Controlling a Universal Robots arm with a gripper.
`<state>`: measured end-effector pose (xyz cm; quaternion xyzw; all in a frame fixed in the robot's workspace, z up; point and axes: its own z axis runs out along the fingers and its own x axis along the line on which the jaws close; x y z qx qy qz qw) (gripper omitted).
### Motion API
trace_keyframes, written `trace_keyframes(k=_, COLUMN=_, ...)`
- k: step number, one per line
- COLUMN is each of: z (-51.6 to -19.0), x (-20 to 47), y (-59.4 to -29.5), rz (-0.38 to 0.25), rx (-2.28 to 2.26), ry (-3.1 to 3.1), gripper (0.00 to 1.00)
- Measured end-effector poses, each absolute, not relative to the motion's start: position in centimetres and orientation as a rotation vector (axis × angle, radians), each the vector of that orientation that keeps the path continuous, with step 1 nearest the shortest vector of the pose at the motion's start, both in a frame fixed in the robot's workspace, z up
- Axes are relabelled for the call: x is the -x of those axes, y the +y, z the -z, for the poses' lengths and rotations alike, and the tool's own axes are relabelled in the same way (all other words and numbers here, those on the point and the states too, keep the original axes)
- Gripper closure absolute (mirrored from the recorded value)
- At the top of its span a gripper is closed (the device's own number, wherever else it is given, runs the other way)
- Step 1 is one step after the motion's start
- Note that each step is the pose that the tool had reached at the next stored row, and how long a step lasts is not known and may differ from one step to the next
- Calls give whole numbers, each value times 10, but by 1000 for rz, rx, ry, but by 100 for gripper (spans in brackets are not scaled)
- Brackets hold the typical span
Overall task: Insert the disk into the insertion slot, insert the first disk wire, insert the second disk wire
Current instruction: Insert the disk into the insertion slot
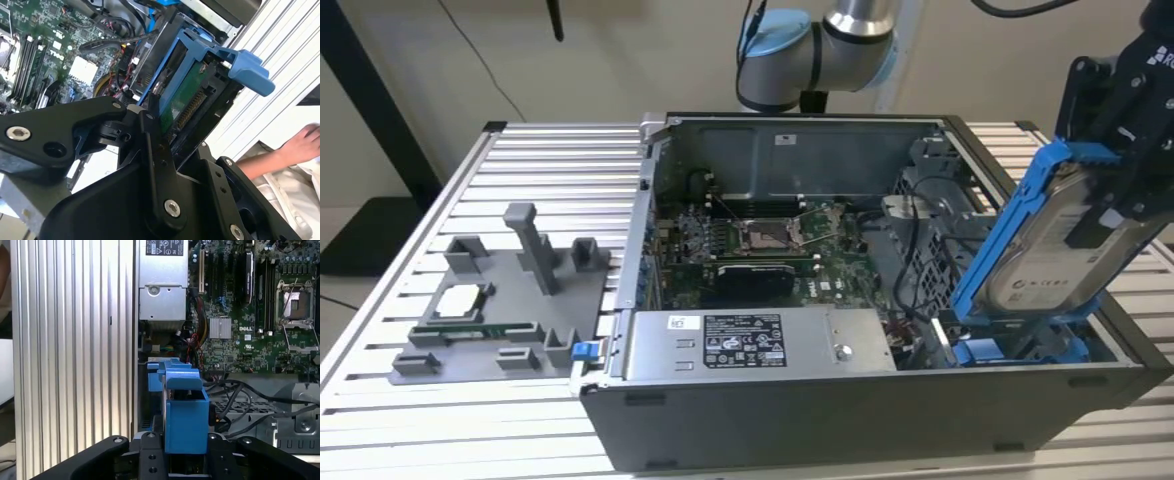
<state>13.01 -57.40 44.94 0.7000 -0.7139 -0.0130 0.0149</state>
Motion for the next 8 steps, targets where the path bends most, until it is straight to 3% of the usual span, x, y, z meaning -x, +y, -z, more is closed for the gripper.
trace_keyframes(k=8, z=-439, x=-131, y=-574, rz=41, rx=-2178, ry=-2222, gripper=100)
